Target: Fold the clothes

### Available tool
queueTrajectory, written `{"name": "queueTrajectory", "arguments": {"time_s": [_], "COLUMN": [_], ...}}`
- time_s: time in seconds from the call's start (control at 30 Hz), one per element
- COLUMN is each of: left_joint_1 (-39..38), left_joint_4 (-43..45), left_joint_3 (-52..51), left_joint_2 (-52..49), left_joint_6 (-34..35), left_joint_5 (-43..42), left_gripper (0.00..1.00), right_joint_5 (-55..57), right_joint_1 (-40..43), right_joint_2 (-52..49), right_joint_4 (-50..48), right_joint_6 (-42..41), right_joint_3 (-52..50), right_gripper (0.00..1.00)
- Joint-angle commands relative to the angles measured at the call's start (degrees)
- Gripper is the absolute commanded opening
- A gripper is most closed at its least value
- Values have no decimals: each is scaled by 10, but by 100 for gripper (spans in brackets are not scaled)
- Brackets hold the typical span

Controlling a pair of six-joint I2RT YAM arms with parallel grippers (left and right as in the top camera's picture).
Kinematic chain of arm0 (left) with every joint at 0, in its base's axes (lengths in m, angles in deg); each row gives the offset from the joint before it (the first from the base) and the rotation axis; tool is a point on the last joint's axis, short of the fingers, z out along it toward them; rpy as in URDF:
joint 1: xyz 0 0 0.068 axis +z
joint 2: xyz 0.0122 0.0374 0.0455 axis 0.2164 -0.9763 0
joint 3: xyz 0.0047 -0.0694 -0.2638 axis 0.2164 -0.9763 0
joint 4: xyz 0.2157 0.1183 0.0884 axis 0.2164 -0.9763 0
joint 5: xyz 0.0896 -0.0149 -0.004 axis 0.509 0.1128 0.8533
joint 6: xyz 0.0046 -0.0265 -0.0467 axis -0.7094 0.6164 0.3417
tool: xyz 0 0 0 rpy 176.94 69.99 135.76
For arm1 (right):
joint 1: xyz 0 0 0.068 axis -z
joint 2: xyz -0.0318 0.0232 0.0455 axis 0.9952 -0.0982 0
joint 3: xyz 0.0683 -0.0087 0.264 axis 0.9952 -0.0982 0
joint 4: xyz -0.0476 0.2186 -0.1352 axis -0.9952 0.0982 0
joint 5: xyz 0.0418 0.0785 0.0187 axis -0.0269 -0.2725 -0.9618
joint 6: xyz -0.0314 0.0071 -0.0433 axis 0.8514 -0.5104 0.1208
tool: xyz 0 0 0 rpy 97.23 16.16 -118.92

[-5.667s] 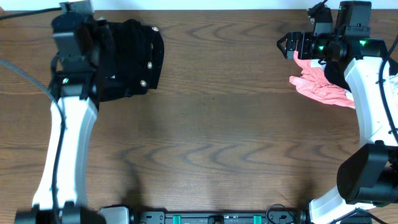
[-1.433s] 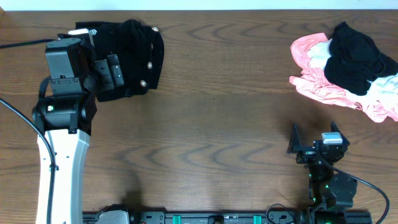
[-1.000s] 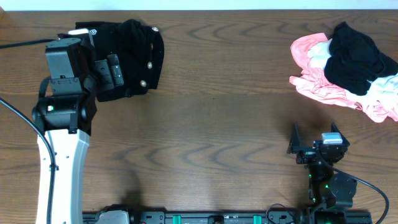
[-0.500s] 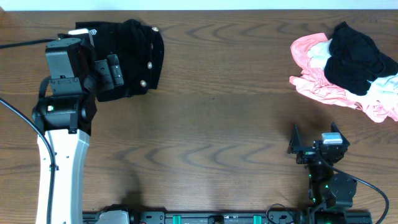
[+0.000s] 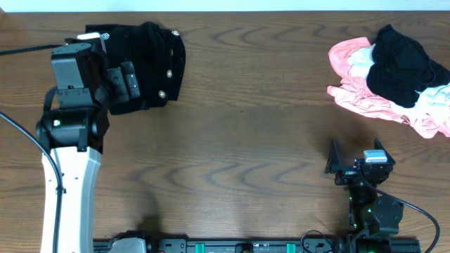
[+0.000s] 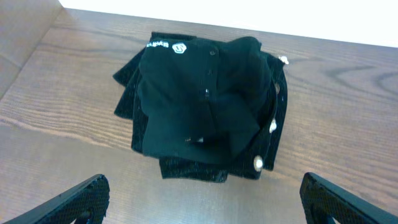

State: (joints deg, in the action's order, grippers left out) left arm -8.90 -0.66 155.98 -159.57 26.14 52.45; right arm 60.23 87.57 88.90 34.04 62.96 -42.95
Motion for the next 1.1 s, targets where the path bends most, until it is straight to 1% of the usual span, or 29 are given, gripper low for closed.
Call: {"name": "queueTrajectory", "arguments": {"time_s": [0.0,0.1,0.2,0.3,0.47,0.57,0.63,0.77,1.07], "left_joint_1": [0,-2,-2,-10,-28,-28,-28,-28,-28], "left_joint_4": [-19,-37,-15,41,168,207,223,233,248], "left_joint_3": [2,-14,-57,-127,-291,-372,-423,-489,-591], "left_joint_2": [41,77,123,184,313,377,422,492,619], "left_joint_6": [10,9,12,12,31,35,35,35,47], "left_joint_5": [0,-30,-52,-74,-75,-75,-75,-75,-75], "left_gripper": [98,98,98,98,98,98,98,98,98], "right_joint_5": [4,4,4,4,4,4,4,4,4], "right_joint_1": [-10,-10,-10,-10,-10,-10,-10,-10,-10], "right_joint_2": [3,3,3,3,3,3,3,3,3], "right_joint_4": [3,3,3,3,3,3,3,3,3], "right_joint_6": [-1,-1,-1,-1,-1,-1,-1,-1,-1], "right_joint_3": [-1,-1,-1,-1,-1,-1,-1,-1,-1], "right_gripper": [99,99,99,99,99,99,99,99,99]}}
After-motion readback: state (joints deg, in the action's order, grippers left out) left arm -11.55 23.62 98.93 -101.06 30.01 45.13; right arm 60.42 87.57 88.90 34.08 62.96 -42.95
